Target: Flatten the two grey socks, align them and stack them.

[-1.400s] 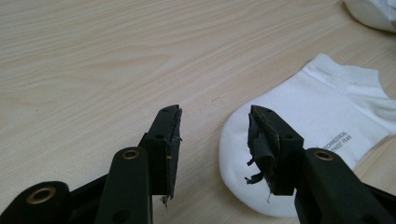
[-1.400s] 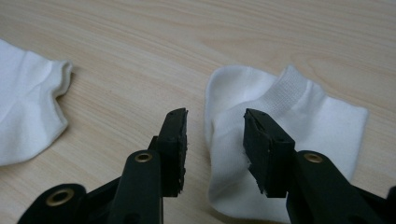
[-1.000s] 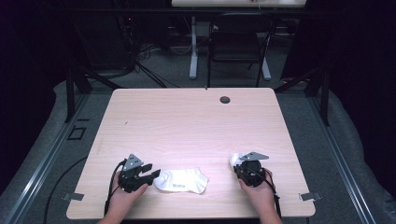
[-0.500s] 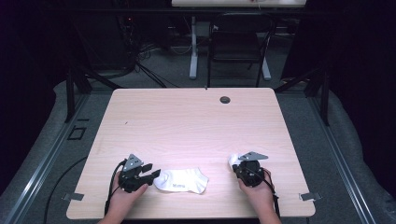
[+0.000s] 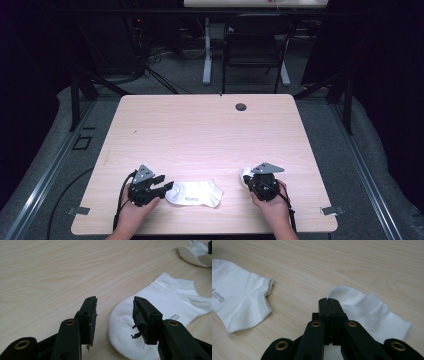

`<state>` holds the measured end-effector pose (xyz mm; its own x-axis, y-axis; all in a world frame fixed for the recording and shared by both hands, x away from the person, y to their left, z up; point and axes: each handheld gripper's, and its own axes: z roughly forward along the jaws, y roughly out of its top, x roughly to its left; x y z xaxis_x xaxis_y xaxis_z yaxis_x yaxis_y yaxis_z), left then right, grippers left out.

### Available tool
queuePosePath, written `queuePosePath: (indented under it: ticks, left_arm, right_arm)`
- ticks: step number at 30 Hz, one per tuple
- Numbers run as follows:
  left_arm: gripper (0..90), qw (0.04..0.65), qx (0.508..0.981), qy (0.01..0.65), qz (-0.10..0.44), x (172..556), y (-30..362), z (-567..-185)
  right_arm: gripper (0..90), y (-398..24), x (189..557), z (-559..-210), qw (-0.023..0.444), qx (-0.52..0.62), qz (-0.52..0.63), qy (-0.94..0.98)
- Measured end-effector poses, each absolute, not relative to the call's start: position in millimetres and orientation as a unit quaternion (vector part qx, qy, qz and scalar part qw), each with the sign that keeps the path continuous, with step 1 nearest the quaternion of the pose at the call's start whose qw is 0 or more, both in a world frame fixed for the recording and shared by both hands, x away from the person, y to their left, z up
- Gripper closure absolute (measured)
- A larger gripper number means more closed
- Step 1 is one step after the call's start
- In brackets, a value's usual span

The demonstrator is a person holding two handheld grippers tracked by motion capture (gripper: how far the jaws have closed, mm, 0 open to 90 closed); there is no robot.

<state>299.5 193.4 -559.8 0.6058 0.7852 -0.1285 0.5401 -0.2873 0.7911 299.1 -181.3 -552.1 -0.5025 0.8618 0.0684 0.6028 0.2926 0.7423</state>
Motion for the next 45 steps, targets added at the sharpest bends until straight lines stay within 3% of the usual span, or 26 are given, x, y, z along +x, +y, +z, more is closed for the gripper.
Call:
queuePosePath:
  ticks: [16, 29, 31, 37, 45]
  left_arm:
    - [57.4, 0.432, 0.810, 0.377, 0.127, 316, 133, -548]
    - [59.7, 0.411, 0.823, 0.369, 0.134, 311, 154, -550]
    - [59.6, 0.408, 0.824, 0.369, 0.135, 309, 158, -553]
    - [60.6, 0.400, 0.826, 0.374, 0.134, 304, 168, -562]
    - [63.5, 0.388, 0.832, 0.379, 0.119, 304, 165, -575]
  right_arm:
    - [90.0, -182, 298, -551, 0.173, 0.463, 0.371, 0.786]
    - [90.0, -138, 319, -551, 0.179, 0.408, 0.340, 0.828]
    - [83.8, -134, 320, -547, 0.199, 0.419, 0.349, 0.815]
    - [83.7, -164, 316, -545, 0.219, 0.487, 0.326, 0.780]
    - [87.4, -183, 318, -565, 0.191, 0.519, 0.298, 0.778]
